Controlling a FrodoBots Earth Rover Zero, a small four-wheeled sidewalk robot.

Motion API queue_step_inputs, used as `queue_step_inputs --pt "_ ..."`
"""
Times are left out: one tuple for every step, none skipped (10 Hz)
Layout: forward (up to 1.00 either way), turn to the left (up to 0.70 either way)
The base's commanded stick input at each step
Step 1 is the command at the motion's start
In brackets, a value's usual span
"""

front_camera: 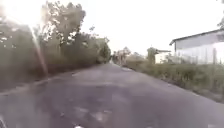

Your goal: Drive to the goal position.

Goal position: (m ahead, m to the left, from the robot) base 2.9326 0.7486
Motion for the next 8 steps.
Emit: queue_step_inputs --pt "1.0 0.0" --pt "1.0 0.0" --pt "1.0 0.0" --pt "1.0 0.0" --pt "1.0 0.0" --pt "1.0 0.0" --pt "1.0 0.0" --pt "1.0 0.0"
